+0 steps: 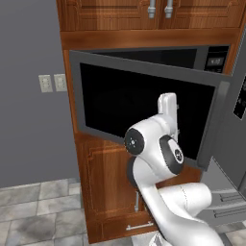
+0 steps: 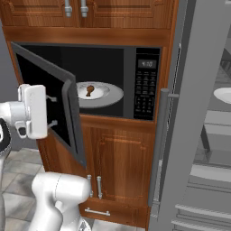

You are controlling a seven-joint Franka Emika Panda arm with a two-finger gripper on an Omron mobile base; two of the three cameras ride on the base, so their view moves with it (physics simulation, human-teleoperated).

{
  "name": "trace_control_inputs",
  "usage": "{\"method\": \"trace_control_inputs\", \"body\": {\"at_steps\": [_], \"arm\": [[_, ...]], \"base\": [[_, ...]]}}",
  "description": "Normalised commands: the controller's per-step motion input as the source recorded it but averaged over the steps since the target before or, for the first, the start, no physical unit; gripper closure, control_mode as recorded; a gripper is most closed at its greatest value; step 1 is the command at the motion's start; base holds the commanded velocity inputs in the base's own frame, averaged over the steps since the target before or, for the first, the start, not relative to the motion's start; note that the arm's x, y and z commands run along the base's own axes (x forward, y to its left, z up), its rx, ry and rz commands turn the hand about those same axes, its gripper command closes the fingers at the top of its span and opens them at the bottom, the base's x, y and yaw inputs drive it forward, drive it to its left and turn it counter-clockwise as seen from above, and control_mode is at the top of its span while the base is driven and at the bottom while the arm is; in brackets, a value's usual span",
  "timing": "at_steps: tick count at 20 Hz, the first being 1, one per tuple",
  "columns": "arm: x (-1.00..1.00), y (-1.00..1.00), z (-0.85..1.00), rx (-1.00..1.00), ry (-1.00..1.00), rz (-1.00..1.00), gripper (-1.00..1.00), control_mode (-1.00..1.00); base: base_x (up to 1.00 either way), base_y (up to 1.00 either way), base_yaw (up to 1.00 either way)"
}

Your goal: Transport the chicken drumstick from the fridge to the microwave and turn on the microwave.

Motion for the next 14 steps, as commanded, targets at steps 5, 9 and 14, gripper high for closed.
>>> {"method": "trace_control_inputs", "body": {"at_steps": [5, 9, 14], "arm": [[0.72, -0.31, -0.13, 0.04, 0.0, 0.11, -1.0, -1.0], [0.74, -0.28, -0.05, 0.07, 0.0, 0.12, -1.0, -1.0], [0.72, -0.25, 0.0, 0.1, 0.0, 0.1, -1.0, -1.0]], "base": [[0.0, 0.0, 0.0], [0.0, 0.0, 0.0], [0.0, 0.0, 0.0]]}}
